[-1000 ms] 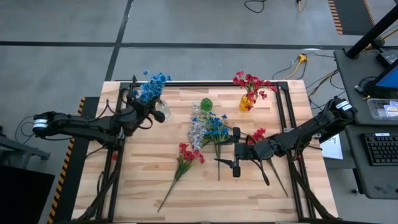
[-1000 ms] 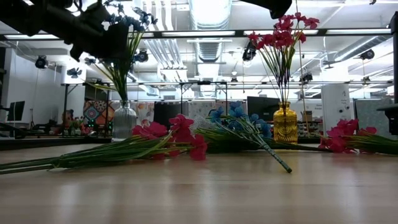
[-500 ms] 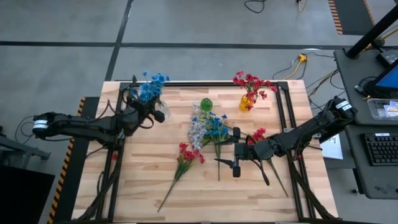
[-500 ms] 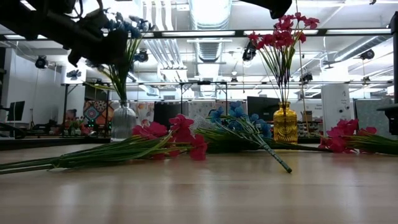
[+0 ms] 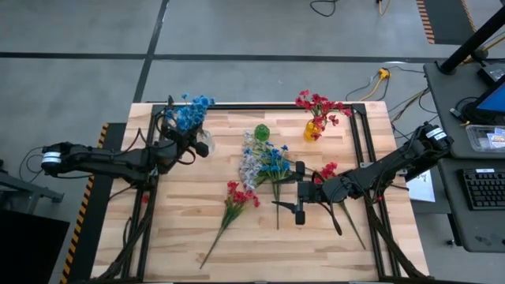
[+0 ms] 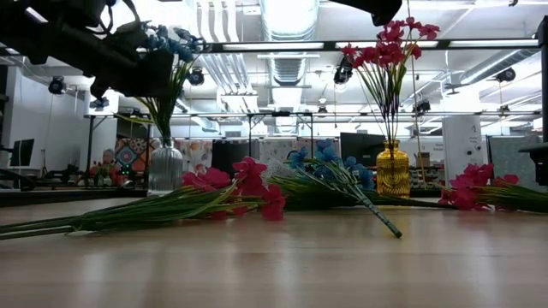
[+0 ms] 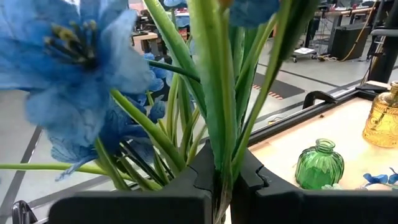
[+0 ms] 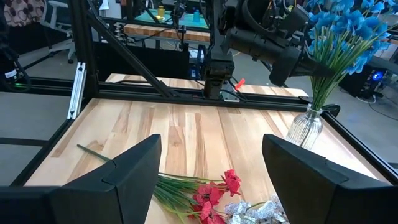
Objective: Sort flowers into vase by color
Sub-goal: Put the blue flowers into the transparent vase, then put the red flowers into the yellow vase
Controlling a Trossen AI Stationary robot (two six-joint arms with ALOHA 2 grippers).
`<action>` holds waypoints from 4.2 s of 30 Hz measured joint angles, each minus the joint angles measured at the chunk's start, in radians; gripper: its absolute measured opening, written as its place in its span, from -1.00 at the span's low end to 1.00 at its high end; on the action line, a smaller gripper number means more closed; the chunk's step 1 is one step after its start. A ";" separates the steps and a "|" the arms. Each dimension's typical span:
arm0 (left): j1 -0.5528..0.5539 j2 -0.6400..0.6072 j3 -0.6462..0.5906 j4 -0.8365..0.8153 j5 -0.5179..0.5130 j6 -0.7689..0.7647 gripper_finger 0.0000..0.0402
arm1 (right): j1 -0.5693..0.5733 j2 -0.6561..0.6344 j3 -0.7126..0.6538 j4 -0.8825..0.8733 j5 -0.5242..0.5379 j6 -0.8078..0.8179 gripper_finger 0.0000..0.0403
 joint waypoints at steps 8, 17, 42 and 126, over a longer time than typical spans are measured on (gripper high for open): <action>0.000 0.000 -0.003 -0.004 0.029 -0.007 -0.91 | 0.000 0.000 0.000 0.000 0.000 0.000 0.35; -0.004 0.000 -0.003 -0.021 0.037 -0.011 -0.35 | 0.000 0.000 0.000 0.000 -0.001 0.000 0.35; -0.058 -0.001 0.068 -0.233 0.117 -0.117 0.23 | 0.000 0.000 0.000 -0.023 0.000 0.019 0.35; -0.730 0.595 0.511 -0.948 0.475 -1.194 0.23 | -0.040 -0.004 -0.097 -1.407 -0.403 1.199 0.58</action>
